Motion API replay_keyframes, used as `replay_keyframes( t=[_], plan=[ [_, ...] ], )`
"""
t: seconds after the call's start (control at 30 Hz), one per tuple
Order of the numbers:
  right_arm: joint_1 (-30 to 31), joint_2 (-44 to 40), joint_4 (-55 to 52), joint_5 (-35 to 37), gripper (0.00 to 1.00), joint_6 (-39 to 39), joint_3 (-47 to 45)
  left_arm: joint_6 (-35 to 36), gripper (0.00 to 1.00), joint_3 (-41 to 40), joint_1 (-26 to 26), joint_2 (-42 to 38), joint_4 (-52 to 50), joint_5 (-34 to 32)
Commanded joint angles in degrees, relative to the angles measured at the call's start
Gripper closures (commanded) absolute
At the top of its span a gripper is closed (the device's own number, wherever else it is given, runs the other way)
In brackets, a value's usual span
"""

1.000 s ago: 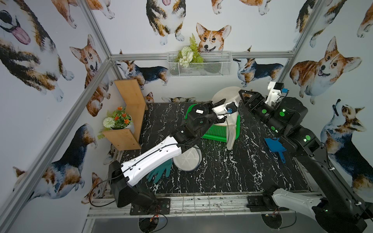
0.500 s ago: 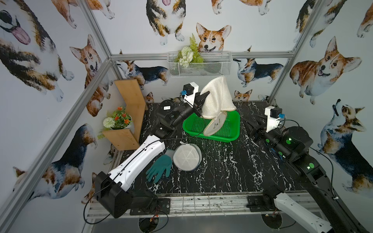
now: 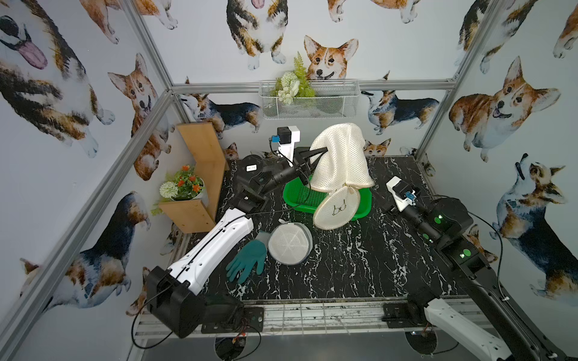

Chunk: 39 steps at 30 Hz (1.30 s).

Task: Turn the laundry bag inside out
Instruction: Turn over the laundry bag.

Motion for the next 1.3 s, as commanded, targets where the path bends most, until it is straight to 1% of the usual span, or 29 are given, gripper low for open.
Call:
replay_keyframes(
  t=[0.0, 0.1, 0.13, 0.27, 0.37, 0.47, 0.5, 0.57, 0.6, 0.63, 0.67, 0.7, 0.73, 0.8, 0.83, 0.9, 0.97, 1.0, 1.03, 1.1, 1.13, 1.17, 1.23, 1.27],
  plan=[
    [0.3, 0.4, 6.4, -6.0, 0.36, -2.1, -0.9, -2.1, 1.00, 0.1, 0.1, 0.3, 1.1, 0.2],
    [0.4, 0.4, 10.0, -6.5, 0.36, -0.6, -1.9, -2.0, 1.00, 0.4, 0.1, 0.6, -0.3, 0.2],
    [0.4, 0.6, 10.6, -7.2, 0.40, -0.1, -1.8, -2.0, 1.00, 0.4, 0.1, 0.5, -0.4, 0.0],
    [0.8, 1.8, 12.4, -9.3, 0.45, 1.4, -1.6, -2.1, 1.00, 0.4, 0.1, 0.7, -1.0, 0.0],
    [1.7, 3.1, 14.2, -7.5, 0.53, 0.8, -1.8, -2.7, 1.00, 0.1, 0.1, 0.8, -0.6, 0.1],
    [3.5, 4.7, 17.2, -2.7, 0.62, -1.0, -2.0, -3.8, 1.00, 0.0, 0.1, 0.8, -0.2, 0.5],
    [4.0, 5.2, 18.4, -1.4, 0.66, -1.5, -2.1, -4.2, 1.00, -0.1, 0.1, 0.9, -0.4, 0.6],
    [4.3, 6.1, 20.1, -1.1, 0.82, -1.1, -1.7, -4.0, 1.00, 0.0, 0.1, 0.8, -2.4, 0.2],
    [4.2, 6.3, 20.3, -1.5, 0.93, -0.5, -1.4, -3.1, 1.00, 0.4, 0.2, 0.5, -5.8, -2.3],
    [4.2, 6.5, 19.9, -2.0, 1.00, -0.3, -1.1, -2.3, 0.99, 1.1, 0.2, 0.0, -11.4, -7.2],
    [4.3, 6.5, 19.0, -2.5, 1.00, -0.2, -0.8, -2.2, 0.87, 1.3, 0.5, -0.5, -15.8, -11.2],
    [4.4, 6.4, 17.6, -2.6, 1.00, -0.2, -0.7, -2.7, 0.74, 1.1, 1.1, -1.1, -19.5, -15.7],
    [4.4, 6.1, 16.2, -2.6, 1.00, -0.1, -0.6, -3.4, 0.64, 0.3, 2.0, -1.9, -21.7, -18.8],
    [4.4, 5.6, 13.0, -1.4, 1.00, 0.6, -0.5, -3.9, 0.46, -1.8, 3.1, -3.9, -23.2, -22.4],
    [4.4, 5.4, 10.6, -0.4, 1.00, 1.0, -0.1, -3.1, 0.40, -2.6, 3.3, -5.0, -23.8, -24.0],
    [4.5, 6.0, 3.9, 1.6, 1.00, 1.4, 2.0, 0.9, 0.34, -2.5, 3.3, -6.6, -27.5, -27.0],
    [4.4, 7.6, -4.0, 3.8, 1.00, 3.7, 5.8, 6.1, 0.33, -0.4, 3.1, -7.3, -34.8, -32.2],
    [4.4, 8.7, -8.0, 4.3, 1.00, 4.8, 7.9, 9.5, 0.33, 1.0, 2.4, -7.5, -39.1, -35.9],
    [4.5, 9.6, -11.3, 4.2, 1.00, 5.9, 9.6, 13.6, 0.33, 2.3, 1.1, -7.6, -42.0, -38.7],
    [4.4, 10.5, -15.3, 3.5, 1.00, 8.0, 11.7, 21.3, 0.33, 3.1, -2.4, -8.2, -43.6, -41.9],
    [4.5, 10.7, -16.3, 3.1, 1.00, 8.7, 12.3, 26.2, 0.33, 2.7, -4.5, -8.9, -42.7, -41.3],
    [4.6, 10.7, -16.9, 2.7, 1.00, 9.2, 12.6, 29.3, 0.34, 2.0, -6.3, -9.6, -41.1, -38.9],
    [4.9, 10.9, -18.2, 1.9, 1.00, 9.7, 13.4, 34.7, 0.34, -0.6, -9.4, -11.2, -35.9, -29.5],
    [5.1, 11.2, -18.8, 1.5, 1.00, 9.8, 13.9, 35.3, 0.33, -1.4, -10.3, -11.4, -34.0, -25.1]
  ],
)
